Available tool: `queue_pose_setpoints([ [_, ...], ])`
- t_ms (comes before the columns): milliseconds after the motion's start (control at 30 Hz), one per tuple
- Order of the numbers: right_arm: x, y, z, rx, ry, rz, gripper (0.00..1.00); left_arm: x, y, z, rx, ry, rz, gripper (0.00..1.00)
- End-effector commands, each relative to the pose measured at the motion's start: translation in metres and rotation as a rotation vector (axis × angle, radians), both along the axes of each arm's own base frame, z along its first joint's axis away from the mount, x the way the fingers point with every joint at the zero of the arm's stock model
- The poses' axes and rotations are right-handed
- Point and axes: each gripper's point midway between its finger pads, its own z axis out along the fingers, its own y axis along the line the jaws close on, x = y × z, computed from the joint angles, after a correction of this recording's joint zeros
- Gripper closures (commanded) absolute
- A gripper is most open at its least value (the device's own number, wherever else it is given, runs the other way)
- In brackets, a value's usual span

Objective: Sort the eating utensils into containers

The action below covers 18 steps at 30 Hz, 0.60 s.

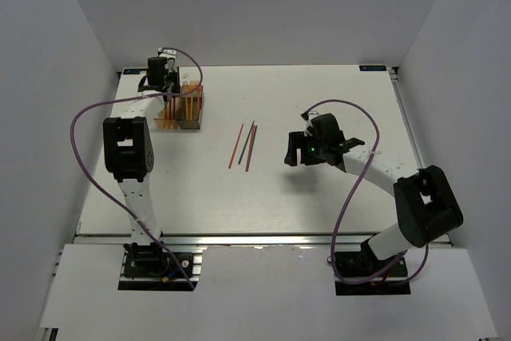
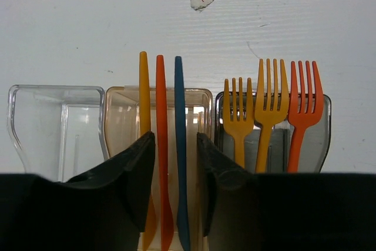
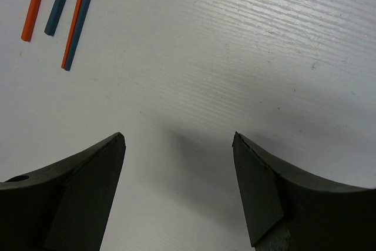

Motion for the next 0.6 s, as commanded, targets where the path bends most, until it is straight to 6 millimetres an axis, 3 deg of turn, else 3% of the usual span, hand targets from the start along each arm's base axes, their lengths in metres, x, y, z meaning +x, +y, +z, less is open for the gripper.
queue_pose_setpoints([
  [0,0.010,0.004,0.018,0.023,-0.052,0.002,0.21,0.006,-0.001,0.067,-0.019,-0.118,0.010,0.53],
  [67,0.012,0.005,0.016,0.026,-0.047,-0.004,0.20,0.004,-0.005,0.089,-0.033,-0.156,-0.003,0.44],
  [133,0.014,0.005,0.013,0.025,-0.032,-0.023,0.11,0.002,-0.006,0.114,-0.055,-0.198,0.004,0.38],
  [167,0.019,0.007,0.017,0.031,-0.036,-0.033,0.11,0.001,-0.003,0.129,-0.055,-0.215,0.028,0.22],
  [233,0.029,0.017,0.022,0.027,-0.028,-0.059,0.11,-0.009,0.000,0.151,-0.109,-0.215,0.092,0.11],
  [267,0.038,0.016,0.023,-0.003,-0.037,-0.099,0.11,-0.010,0.002,0.176,-0.163,-0.248,0.152,0.02],
  [300,0.040,0.024,0.012,-0.042,-0.007,-0.108,0.11,-0.013,0.004,0.185,-0.192,-0.240,0.190,0.02],
  [333,0.041,0.027,0.010,-0.071,0.016,-0.141,0.11,-0.030,0.006,0.170,-0.215,-0.132,0.243,0.02],
  [367,0.060,0.035,0.029,-0.076,-0.039,-0.185,0.11,-0.037,0.004,0.186,-0.284,-0.133,0.298,0.02],
  [400,0.059,0.048,0.015,-0.113,-0.015,-0.179,0.11,-0.048,0.002,0.182,-0.313,-0.089,0.317,0.02],
  [433,0.063,0.055,0.015,-0.133,-0.018,-0.195,0.11,-0.068,0.000,0.165,-0.325,0.006,0.353,0.02],
  [467,0.074,0.061,0.028,-0.149,-0.040,-0.234,0.12,-0.086,0.004,0.175,-0.356,-0.001,0.418,0.02],
  [500,0.069,0.074,0.012,-0.195,-0.017,-0.220,0.14,-0.108,0.006,0.145,-0.339,0.083,0.453,0.02],
  [533,0.072,0.081,0.010,-0.213,-0.022,-0.224,0.16,-0.125,0.008,0.134,-0.322,0.117,0.467,0.02],
  [567,0.074,0.082,0.008,-0.246,-0.028,-0.243,0.18,-0.149,0.010,0.152,-0.323,0.068,0.462,0.02],
])
